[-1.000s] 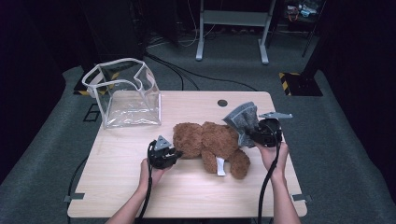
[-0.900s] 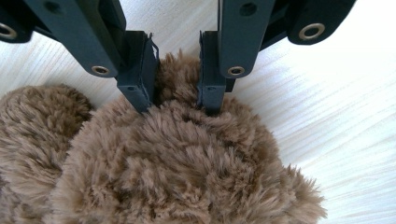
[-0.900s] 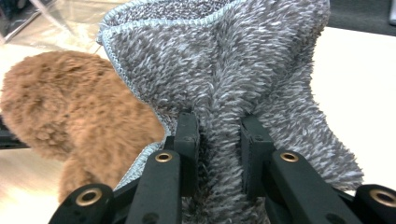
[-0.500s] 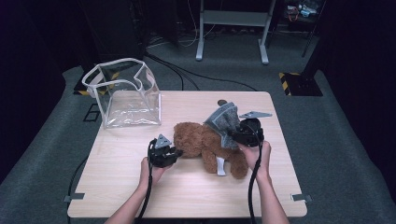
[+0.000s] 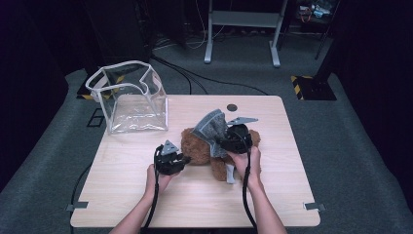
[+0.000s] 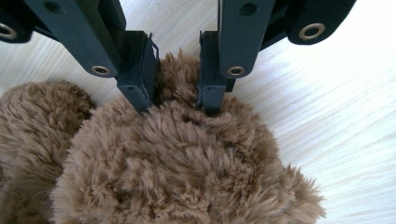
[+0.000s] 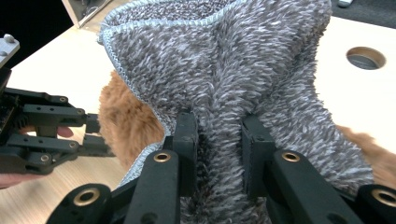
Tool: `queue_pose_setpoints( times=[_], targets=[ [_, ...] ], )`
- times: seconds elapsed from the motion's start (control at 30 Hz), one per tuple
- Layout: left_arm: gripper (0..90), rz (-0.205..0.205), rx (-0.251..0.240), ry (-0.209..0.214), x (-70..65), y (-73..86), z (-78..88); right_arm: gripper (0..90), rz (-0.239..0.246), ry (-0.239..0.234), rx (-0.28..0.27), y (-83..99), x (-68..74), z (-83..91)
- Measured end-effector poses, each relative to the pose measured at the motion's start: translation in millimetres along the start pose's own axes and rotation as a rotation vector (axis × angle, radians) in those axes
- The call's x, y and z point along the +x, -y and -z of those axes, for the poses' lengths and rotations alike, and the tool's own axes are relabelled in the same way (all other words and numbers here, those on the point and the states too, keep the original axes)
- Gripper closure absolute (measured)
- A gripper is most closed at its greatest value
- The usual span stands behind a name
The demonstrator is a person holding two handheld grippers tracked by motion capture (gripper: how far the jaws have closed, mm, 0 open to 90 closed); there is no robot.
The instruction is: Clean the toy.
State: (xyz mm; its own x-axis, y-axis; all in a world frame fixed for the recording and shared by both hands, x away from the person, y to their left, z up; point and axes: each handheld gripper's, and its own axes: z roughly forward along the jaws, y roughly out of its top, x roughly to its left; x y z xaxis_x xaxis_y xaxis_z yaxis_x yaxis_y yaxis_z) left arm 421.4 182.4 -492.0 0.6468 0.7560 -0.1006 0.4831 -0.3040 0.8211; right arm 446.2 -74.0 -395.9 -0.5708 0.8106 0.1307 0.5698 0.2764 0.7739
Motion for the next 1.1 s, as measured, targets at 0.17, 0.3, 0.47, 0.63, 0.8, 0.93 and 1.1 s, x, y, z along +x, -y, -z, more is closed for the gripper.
queue_pose_setpoints(
  times=[0.17,0.3,0.47,0.63,0.8,0.93,1.1],
  targets=[
    [70.1,0.004,-0.005,0.003,-0.3,0.1,0.3,71.7,0.001,-0.016,0.003,-1.3,8.6,-10.8],
    [70.2,0.005,-0.009,0.006,-0.7,0.0,0.4,71.8,0.012,-0.036,0.011,-1.1,15.5,-16.4],
    [70.3,0.004,-0.012,0.012,-0.4,-0.2,1.4,71.9,0.030,-0.056,0.039,0.3,25.1,-21.3],
    [70.4,0.020,-0.018,0.021,0.7,0.5,1.6,72.0,0.033,-0.083,0.049,7.5,28.7,-22.5],
    [70.6,0.023,-0.016,0.025,1.1,0.2,2.1,72.1,0.010,-0.115,0.062,20.1,31.1,-20.8],
    [70.9,0.025,-0.014,0.026,1.0,-0.2,2.6,72.3,0.024,-0.128,0.083,32.8,35.3,-23.6],
    [71.3,0.031,-0.015,0.028,1.7,0.0,3.6,72.5,0.007,-0.143,0.116,46.6,39.8,-30.4]
  ],
)
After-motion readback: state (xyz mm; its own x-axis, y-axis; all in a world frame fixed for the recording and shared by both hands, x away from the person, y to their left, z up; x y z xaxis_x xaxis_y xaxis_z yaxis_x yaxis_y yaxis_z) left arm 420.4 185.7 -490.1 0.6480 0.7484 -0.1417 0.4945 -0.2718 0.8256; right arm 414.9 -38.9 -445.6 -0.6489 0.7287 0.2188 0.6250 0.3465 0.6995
